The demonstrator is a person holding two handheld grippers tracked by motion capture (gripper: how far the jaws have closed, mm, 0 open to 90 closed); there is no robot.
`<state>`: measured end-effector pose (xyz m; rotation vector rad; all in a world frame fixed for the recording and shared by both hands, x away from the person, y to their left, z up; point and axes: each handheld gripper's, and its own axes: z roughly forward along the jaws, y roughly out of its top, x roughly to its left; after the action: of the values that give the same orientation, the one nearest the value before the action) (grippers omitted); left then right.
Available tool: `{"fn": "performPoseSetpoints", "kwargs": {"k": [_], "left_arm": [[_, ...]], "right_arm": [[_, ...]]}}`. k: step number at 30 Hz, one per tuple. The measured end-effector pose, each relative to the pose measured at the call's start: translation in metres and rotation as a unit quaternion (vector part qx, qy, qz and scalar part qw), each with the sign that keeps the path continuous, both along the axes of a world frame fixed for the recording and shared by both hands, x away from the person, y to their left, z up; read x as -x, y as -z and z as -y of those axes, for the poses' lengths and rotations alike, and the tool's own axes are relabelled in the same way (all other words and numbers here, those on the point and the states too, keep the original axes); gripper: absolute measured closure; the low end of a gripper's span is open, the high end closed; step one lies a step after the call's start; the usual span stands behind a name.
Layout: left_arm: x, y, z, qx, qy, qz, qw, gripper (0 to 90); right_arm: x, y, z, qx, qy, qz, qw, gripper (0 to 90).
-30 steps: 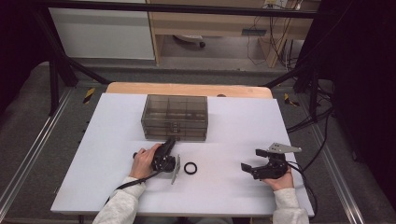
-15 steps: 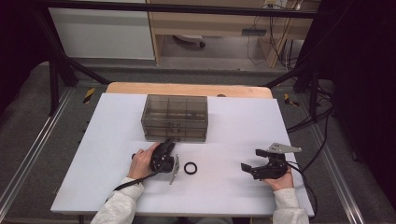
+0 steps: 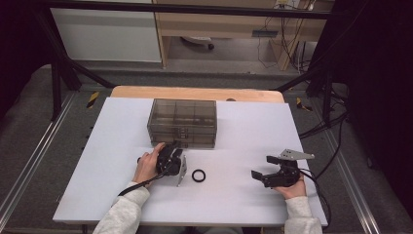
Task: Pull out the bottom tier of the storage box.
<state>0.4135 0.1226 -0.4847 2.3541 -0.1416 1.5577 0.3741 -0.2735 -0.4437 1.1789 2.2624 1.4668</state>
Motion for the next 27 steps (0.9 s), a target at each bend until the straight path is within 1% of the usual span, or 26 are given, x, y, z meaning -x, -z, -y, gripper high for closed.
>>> {"fn": "performPoseSetpoints", "kwargs": {"k": [2,5,13,15,27], "left_arm": [[-0.0006,0.0007,0.0004,-0.004,-0.001,0.001,1.0,60.0],[-0.0014,0.0012,0.0006,-0.007,-0.004,0.005,1.0,60.9],[-0.0008,0.0002,0.0007,-0.01,-0.004,0.01,0.9999,65.9],[-0.0006,0.0007,0.0011,-0.013,-0.001,0.015,0.9998,66.3],[0.0,0.0016,0.0013,-0.02,0.003,0.021,0.9996,67.4]], "right_arm": [[0.0,0.0,0.0001,0.0,0.0,0.001,1.0,0.4],[0.0001,-0.0002,0.0001,-0.001,0.001,0.0,1.0,0.4],[0.0,-0.0001,0.0001,-0.001,0.0,0.001,1.0,0.4],[0.0,0.0,0.0,0.0,-0.001,0.0,1.0,0.4],[-0.0001,0.0,0.0,-0.001,0.0,0.0,1.0,0.4]]}}
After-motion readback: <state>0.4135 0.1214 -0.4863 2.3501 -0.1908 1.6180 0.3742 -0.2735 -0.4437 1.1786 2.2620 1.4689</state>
